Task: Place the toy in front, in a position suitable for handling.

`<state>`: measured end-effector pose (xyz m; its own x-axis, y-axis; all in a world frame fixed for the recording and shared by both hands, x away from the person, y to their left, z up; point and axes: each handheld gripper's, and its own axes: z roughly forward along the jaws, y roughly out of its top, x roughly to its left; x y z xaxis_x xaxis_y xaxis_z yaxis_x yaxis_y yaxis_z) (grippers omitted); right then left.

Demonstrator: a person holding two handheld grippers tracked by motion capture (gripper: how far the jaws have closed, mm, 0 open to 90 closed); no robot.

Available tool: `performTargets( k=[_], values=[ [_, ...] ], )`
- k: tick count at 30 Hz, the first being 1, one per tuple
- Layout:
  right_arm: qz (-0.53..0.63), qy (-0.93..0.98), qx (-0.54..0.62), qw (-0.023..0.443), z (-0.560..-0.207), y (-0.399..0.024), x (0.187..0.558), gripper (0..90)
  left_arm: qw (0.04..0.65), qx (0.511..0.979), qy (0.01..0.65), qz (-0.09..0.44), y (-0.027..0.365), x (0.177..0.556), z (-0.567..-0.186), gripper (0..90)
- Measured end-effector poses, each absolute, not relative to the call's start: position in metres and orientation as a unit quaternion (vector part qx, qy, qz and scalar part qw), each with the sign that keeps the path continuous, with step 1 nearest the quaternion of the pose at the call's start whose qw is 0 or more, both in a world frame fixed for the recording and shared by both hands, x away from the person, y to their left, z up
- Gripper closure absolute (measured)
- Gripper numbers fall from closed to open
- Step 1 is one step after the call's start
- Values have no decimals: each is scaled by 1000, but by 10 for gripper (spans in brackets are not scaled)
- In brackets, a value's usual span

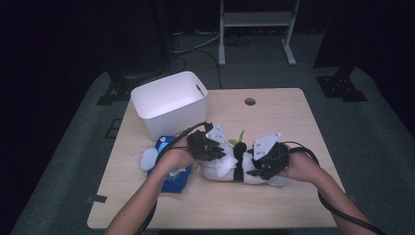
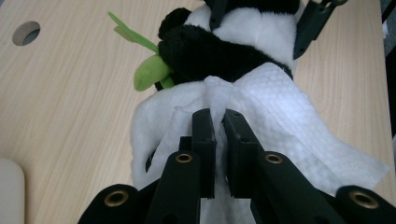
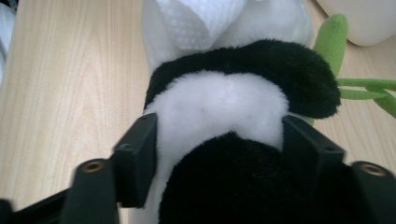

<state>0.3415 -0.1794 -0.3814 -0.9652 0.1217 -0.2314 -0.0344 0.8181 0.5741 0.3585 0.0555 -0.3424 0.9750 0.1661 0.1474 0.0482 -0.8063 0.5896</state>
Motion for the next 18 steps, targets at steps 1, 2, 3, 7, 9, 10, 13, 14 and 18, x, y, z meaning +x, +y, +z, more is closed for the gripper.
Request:
performTargets(
  k=[1, 2, 3, 7, 9, 10, 13, 14, 18],
  values=[
    [301, 945, 22, 128, -382, -180, 342, 398, 306, 945, 56, 96, 55, 358, -342, 833],
    [301, 945, 25, 125, -382, -180, 342, 432, 307, 945, 54, 97, 54, 358, -342, 833],
    [301, 945, 28, 125, -382, -181, 342, 462, 309, 945, 54, 97, 53, 358, -341, 833],
    [303, 944, 34, 125, -382, -180, 342, 545, 318, 943, 44, 90, 46, 355, -340, 833],
    [312, 942, 42, 113, -379, -180, 344, 611, 322, 942, 34, 85, 36, 353, -338, 832],
    [315, 942, 42, 108, -377, -180, 344, 622, 320, 943, 28, 85, 33, 352, -338, 832],
    [324, 940, 45, 94, -374, -182, 348, 638, 328, 942, 19, 77, 24, 350, -336, 833],
    [327, 940, 45, 87, -374, -183, 348, 642, 329, 941, 13, 76, 21, 349, -336, 833],
    [346, 936, 41, 56, -371, -183, 347, 647, 335, 940, -6, 70, 10, 345, -333, 833]
  ],
)
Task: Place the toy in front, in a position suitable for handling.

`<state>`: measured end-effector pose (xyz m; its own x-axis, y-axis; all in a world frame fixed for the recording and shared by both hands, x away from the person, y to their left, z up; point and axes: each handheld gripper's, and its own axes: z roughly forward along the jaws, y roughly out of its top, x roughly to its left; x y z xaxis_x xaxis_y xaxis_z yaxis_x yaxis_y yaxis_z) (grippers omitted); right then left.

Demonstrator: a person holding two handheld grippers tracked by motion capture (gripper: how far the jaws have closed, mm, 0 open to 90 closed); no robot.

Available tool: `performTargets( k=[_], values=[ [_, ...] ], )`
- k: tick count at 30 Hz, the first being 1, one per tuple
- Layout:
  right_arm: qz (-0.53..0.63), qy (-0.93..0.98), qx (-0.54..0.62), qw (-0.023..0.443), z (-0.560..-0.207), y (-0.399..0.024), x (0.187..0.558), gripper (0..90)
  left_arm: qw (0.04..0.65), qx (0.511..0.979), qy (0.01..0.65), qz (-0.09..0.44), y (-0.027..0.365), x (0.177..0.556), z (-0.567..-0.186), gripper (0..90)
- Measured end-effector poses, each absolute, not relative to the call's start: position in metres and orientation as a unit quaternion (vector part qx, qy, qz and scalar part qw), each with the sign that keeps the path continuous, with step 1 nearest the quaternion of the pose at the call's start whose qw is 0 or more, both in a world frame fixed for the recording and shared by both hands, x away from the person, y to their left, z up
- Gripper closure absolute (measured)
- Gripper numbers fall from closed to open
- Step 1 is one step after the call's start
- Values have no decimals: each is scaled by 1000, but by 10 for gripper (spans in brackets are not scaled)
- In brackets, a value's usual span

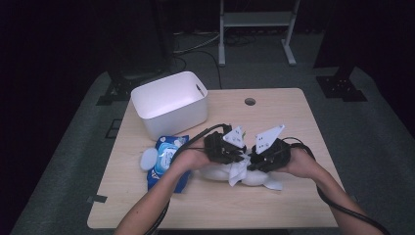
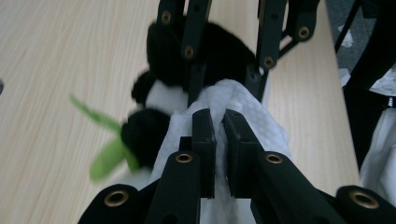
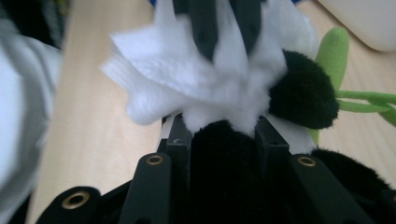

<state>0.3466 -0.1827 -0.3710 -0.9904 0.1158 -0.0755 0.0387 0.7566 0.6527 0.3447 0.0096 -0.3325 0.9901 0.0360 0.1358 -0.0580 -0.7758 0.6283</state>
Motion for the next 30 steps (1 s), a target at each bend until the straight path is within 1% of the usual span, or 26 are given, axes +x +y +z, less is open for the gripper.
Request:
performTargets(
  k=[1, 2, 5, 7, 8, 9, 10, 12, 14, 16, 17, 18, 22, 23, 24, 25, 26, 30],
  values=[
    [346, 936, 41, 56, -371, -183, 347, 647, 335, 940, -6, 70, 10, 345, -333, 832],
    [357, 933, 35, 36, -369, -182, 344, 648, 342, 938, -13, 63, 7, 342, -330, 832],
    [374, 927, 23, 8, -368, -181, 340, 644, 350, 935, -17, 54, 6, 338, -328, 832],
    [376, 926, 21, 1, -368, -180, 340, 632, 344, 937, -20, 57, 5, 336, -328, 832],
    [373, 928, 23, 3, -368, -179, 340, 590, 337, 939, -19, 64, 4, 336, -329, 833],
    [369, 929, 28, 2, -368, -179, 340, 529, 332, 941, -19, 67, 3, 336, -332, 834],
    [367, 929, 38, 14, -363, -177, 340, 439, 325, 943, -17, 71, 4, 338, -335, 839],
    [368, 929, 40, 12, -359, -179, 340, 421, 324, 944, -12, 65, 6, 338, -338, 841],
    [369, 928, 40, 27, -354, -182, 338, 397, 321, 945, -9, 68, 8, 340, -339, 841],
    [367, 929, 37, 31, -352, -183, 337, 391, 323, 944, -7, 67, 10, 340, -340, 841],
    [362, 930, 35, 48, -349, -185, 333, 366, 323, 944, -6, 71, 11, 341, -340, 841],
    [358, 932, 31, 57, -348, -185, 332, 363, 324, 943, -3, 72, 12, 341, -339, 841],
    [337, 938, 29, 78, -356, -181, 330, 319, 317, 945, -3, 81, 18, 340, -337, 840],
    [337, 938, 29, 78, -356, -181, 330, 319, 313, 946, 0, 86, 22, 340, -336, 840],
    [337, 938, 39, 75, -358, -182, 333, 316, 309, 947, 16, 86, 36, 341, -336, 840],
    [337, 938, 39, 75, -358, -182, 333, 316, 309, 947, 16, 86, 36, 341, -336, 840],
    [346, 935, 44, 70, -359, -184, 336, 316, 311, 946, 25, 86, 49, 342, -336, 840],
    [351, 933, 41, 71, -360, -182, 338, 316, 318, 943, 35, 88, 66, 342, -333, 840]
  ],
)
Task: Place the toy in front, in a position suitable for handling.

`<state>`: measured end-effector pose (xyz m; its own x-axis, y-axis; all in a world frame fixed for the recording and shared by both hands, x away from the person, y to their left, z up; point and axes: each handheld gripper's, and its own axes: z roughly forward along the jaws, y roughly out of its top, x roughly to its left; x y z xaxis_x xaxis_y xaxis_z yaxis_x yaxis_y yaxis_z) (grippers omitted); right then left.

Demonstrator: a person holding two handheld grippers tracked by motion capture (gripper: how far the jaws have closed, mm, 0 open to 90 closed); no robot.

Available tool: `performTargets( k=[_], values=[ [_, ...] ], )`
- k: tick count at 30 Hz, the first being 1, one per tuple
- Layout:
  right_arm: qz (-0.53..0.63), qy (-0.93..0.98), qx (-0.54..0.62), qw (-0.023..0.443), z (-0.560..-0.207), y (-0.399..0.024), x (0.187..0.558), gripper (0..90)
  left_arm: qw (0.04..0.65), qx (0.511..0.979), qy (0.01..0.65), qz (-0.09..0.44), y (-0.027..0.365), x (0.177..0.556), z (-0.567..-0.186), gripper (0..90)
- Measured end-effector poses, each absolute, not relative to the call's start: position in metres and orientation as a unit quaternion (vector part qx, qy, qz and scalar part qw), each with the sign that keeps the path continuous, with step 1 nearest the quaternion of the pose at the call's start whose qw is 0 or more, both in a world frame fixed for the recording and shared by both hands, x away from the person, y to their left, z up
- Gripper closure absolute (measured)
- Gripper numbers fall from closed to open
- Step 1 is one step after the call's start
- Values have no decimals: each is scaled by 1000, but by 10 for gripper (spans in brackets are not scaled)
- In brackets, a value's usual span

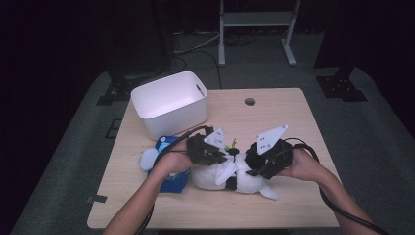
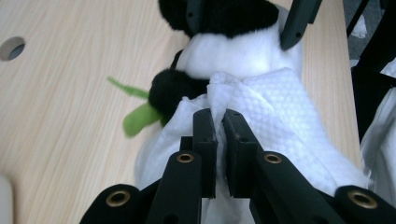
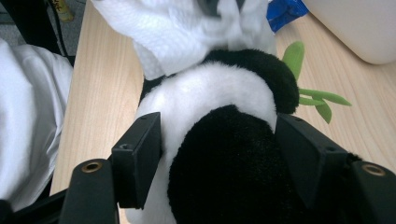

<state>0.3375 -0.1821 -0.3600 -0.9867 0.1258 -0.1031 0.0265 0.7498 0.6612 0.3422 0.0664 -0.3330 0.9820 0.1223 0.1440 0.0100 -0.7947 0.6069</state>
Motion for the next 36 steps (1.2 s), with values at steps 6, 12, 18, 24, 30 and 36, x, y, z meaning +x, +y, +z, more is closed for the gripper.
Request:
performTargets(
  k=[6, 12, 18, 24, 30, 36],
  values=[
    [354, 931, 43, 73, -360, -182, 341, 312, 312, 944, 52, 97, 89, 341, -328, 839],
    [355, 930, 38, 89, -351, -185, 336, 303, 304, 946, 55, 95, 88, 342, -335, 839],
    [356, 927, 48, 104, -347, -199, 332, 282, 306, 945, 53, 101, 83, 345, -332, 839],
    [363, 924, 55, 105, -357, -194, 334, 204, 314, 944, 23, 93, 50, 343, -329, 837],
    [358, 926, 59, 106, -361, -190, 333, 163, 318, 945, -6, 80, 9, 343, -334, 838],
    [364, 924, 65, 95, -362, -191, 333, 152, 327, 942, -27, 73, -17, 343, -329, 838]
  ],
)
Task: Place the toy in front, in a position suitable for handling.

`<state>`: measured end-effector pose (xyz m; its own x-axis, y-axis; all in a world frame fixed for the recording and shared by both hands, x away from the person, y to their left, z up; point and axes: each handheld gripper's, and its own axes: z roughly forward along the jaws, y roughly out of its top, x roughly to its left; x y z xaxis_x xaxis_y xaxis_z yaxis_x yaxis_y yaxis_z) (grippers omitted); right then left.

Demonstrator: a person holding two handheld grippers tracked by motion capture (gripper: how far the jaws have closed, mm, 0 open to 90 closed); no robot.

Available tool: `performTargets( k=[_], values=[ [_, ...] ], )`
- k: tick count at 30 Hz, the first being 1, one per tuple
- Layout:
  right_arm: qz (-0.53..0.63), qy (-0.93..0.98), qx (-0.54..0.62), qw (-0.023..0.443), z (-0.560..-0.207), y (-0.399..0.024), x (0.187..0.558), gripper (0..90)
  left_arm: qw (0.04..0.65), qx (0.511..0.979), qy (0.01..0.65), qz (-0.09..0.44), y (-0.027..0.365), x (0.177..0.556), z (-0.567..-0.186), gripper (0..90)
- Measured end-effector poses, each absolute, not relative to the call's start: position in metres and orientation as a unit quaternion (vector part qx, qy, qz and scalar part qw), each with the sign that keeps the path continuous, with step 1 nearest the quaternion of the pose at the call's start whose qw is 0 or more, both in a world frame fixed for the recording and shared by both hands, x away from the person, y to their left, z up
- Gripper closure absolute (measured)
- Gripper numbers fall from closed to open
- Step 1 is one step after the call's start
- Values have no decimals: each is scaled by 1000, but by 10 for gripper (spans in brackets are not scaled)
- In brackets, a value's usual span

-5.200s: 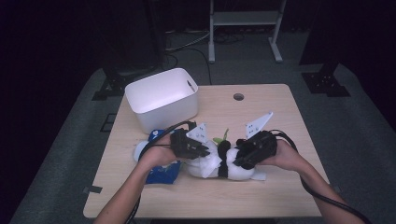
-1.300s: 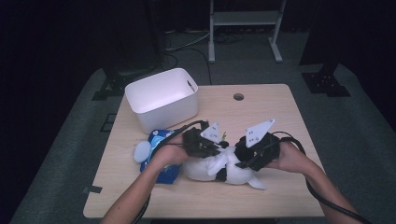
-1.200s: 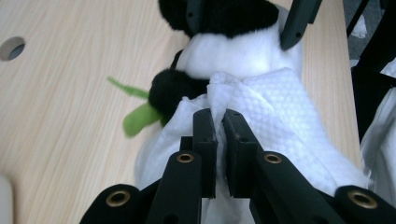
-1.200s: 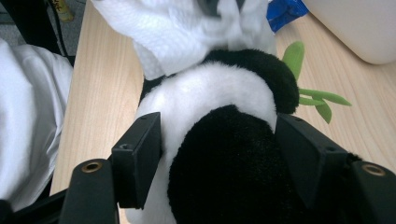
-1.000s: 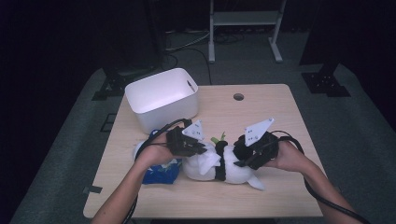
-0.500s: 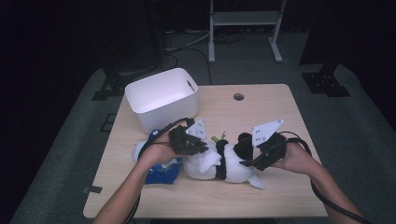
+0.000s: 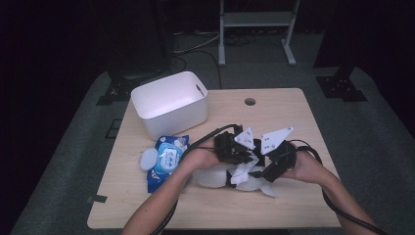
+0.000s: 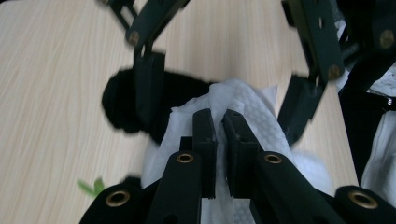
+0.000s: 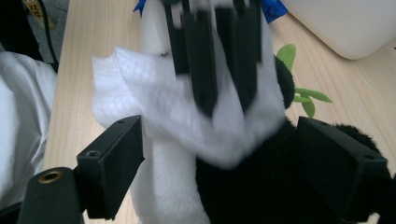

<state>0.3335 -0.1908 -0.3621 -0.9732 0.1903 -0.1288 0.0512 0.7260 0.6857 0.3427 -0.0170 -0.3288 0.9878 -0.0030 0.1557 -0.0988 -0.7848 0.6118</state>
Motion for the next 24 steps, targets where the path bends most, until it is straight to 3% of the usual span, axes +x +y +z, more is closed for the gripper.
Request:
performTargets(
  k=[11, 24],
  values=[
    [361, 926, 59, 97, -365, -187, 330, 137, 329, 942, -28, 66, -35, 344, -335, 838],
    [340, 930, 45, 129, -367, -187, 332, 137, 303, 949, 7, 87, 23, 345, -333, 837]
  ],
)
